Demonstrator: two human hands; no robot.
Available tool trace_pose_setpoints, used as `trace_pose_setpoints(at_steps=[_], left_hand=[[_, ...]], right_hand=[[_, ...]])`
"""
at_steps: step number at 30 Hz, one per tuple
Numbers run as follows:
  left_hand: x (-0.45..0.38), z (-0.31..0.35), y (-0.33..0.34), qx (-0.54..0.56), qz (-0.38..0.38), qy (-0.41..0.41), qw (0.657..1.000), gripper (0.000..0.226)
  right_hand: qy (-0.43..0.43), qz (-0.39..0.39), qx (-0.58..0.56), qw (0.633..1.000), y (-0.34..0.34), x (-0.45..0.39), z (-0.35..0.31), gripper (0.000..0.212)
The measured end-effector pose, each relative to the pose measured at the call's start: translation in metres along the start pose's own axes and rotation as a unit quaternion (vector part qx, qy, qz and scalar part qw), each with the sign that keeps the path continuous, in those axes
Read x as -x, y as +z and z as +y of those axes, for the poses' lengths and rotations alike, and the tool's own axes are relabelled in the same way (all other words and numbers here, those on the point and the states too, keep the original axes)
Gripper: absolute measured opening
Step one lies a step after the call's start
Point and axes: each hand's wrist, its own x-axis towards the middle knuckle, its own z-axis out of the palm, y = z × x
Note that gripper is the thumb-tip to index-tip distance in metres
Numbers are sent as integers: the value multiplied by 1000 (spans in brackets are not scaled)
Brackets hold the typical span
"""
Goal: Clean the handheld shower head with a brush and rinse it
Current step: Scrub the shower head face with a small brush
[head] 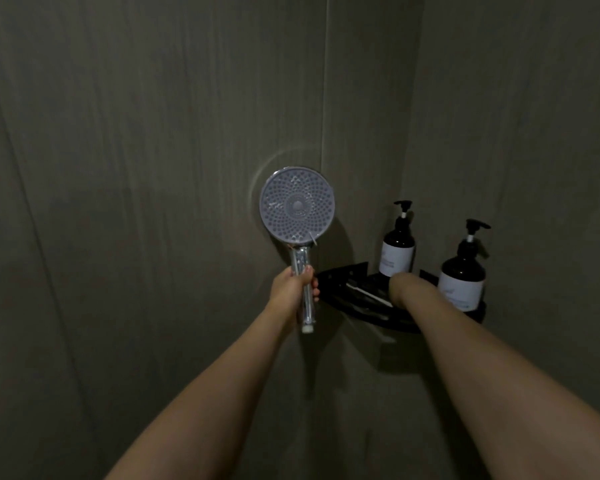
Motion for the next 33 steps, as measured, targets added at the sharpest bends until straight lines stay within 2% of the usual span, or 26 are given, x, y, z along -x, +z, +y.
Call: trace_pose_setpoints(at_steps=[2,5,7,10,13,14,17,19,23,26,30,33], left_hand=[[0,0,-1,-1,3,1,1000,22],[3,0,-3,-4,3,4,1000,21],[8,3,-5,-6,-14,0,1000,19],[23,11,-8,-7,-58,-19,998,14],[46,21,-12,-30,-103,-41,993,13],[55,22,-14,-44,-115,-43,991,14],[83,19,-22,-79,-156,-41,984,18],[102,12,-28,-87,-172,-46,980,22],[138,-5,-36,-99,-204,-81,971,21],[163,-16,-35,-120,-222,-99,963,21],[187,-24,-28,-106,-243,-106,958,24],[198,-21,-21,-86,-245,-105,960,24]], right_hand=[[-39,12,59,997,-3,1,-4,20],[-107,30,82,990,-6,13,-4,36],[-146,81,17,986,-11,23,-3,37],[-155,81,-111,978,-18,54,-2,18],[-198,172,-271,926,-15,92,1,10],[-208,198,-317,904,-12,109,1,11],[-197,262,-387,862,1,152,5,36],[-194,292,-405,844,10,178,10,38],[-195,290,-360,865,29,228,16,23],[-188,255,-321,892,38,255,18,29],[-179,246,-235,923,52,277,15,36],[-117,276,-218,929,54,284,24,23]])
